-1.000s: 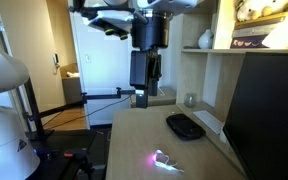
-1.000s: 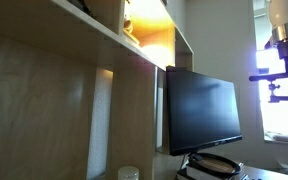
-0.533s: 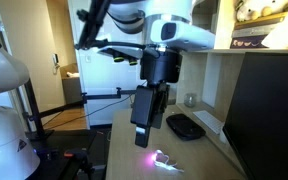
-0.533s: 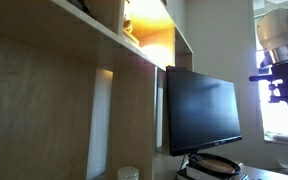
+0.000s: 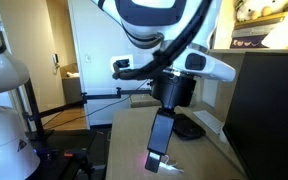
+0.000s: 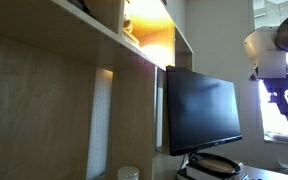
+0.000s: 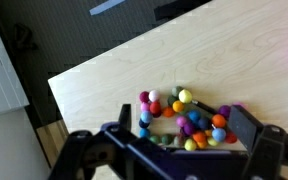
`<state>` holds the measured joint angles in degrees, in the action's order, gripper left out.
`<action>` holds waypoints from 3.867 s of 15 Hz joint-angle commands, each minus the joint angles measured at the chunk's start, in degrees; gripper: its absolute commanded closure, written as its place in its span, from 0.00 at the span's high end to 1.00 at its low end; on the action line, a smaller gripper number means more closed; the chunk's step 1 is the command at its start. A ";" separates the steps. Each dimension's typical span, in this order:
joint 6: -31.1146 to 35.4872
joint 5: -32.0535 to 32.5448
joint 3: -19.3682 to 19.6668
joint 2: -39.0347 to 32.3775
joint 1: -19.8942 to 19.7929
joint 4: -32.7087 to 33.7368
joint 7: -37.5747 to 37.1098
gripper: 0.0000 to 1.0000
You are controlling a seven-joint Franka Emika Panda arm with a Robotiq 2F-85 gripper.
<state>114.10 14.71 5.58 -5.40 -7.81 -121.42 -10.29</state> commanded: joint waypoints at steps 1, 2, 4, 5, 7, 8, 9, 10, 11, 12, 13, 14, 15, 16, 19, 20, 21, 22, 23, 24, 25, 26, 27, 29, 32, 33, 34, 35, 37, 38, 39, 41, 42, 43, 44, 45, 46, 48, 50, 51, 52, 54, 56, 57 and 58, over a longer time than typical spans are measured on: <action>-8.03 0.52 0.43 -3.54 0.49 4.45 9.08 1.00; -9.41 1.52 0.48 -4.20 0.58 5.04 10.29 1.00; -10.17 3.54 0.50 -4.91 0.88 5.56 10.65 1.00; -9.01 4.49 0.51 -5.03 0.98 5.53 10.09 1.00; -4.82 5.43 0.49 -5.07 0.91 4.95 9.61 1.00; -3.26 5.38 0.45 -5.03 0.79 4.66 10.30 1.00; -1.94 4.69 0.41 -5.03 0.65 4.53 10.81 1.00; -0.65 4.53 0.44 -5.25 0.62 4.56 10.81 1.00; 0.09 4.62 0.51 -5.55 0.61 4.69 10.85 1.00; 0.74 4.55 0.56 -5.90 0.58 4.82 10.93 1.00; 1.26 4.88 0.69 -6.55 0.59 5.10 10.64 1.00; 0.43 5.35 0.87 -7.30 0.69 5.71 10.16 1.00; 0.14 4.54 0.72 -5.65 0.82 4.15 9.86 1.00; 0.14 4.54 0.79 -6.08 0.81 4.27 9.87 1.00; 0.14 4.54 0.87 -6.96 0.79 4.81 9.87 1.00; 0.14 4.54 0.87 -7.05 0.79 4.91 9.87 1.00; 0.14 4.54 0.87 -7.08 0.79 4.97 9.88 1.00; -0.23 3.53 0.81 -7.38 0.57 5.54 10.38 1.00; -0.15 3.25 0.81 -8.03 0.44 5.92 10.98 1.00; 0.40 4.25 1.03 -9.05 0.53 6.25 10.36 1.00; 0.27 4.53 1.14 -9.94 0.50 6.56 10.30 1.00; 0.67 5.11 1.38 -11.18 0.50 6.90 9.69 1.00; 0.52 5.62 1.58 -12.16 0.57 7.27 9.30 1.00; 0.75 6.34 2.16 -15.22 0.58 8.60 8.69 1.00; 1.34 7.32 3.04 -19.85 0.60 11.23 8.35 1.00; 1.92 7.84 3.26 -21.19 0.67 12.00 8.31 1.00; 3.07 8.41 3.32 -22.40 0.61 12.65 9.21 1.00; 4.72 9.15 3.39 -23.41 0.59 13.02 10.02 1.00; 8.03 10.58 3.24 -24.73 0.46 13.04 12.65 1.00; 9.91 11.84 3.47 -25.36 0.72 12.88 12.90 1.00; 11.19 12.81 3.57 -25.95 0.85 12.83 13.82 1.00; 13.01 14.62 3.68 -26.79 1.03 12.44 15.31 1.00; 12.90 15.26 3.55 -26.93 1.00 12.09 16.83 1.00; 11.47 14.88 3.02 -26.99 0.67 11.95 19.39 1.00; 10.66 14.66 2.65 -26.84 0.44 11.55 21.94 1.00; 9.93 14.64 2.45 -26.65 0.41 11.18 24.19 1.00; 9.58 14.57 2.09 -26.05 0.26 10.40 26.70 1.00; 8.83 14.54 1.51 -25.21 0.17 9.46 30.82 1.00; 8.93 15.38 1.27 -24.45 0.54 8.44 33.66 1.00; 9.10 15.61 1.01 -24.00 0.75 7.85 34.75 1.00; 9.83 16.10 0.93 -23.72 0.98 7.40 35.08 1.00; 11.43 16.76 0.63 -23.49 1.47 6.78 34.33 1.00; 13.72 17.42 0.33 -23.32 1.88 6.08 33.42 1.00; 15.35 17.04 0.06 -23.28 1.82 5.70 33.32 1.00; 17.36 16.92 -0.02 -23.19 1.86 5.25 32.93 1.00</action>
<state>126.90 30.78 6.08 -30.98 -6.01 -112.94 23.70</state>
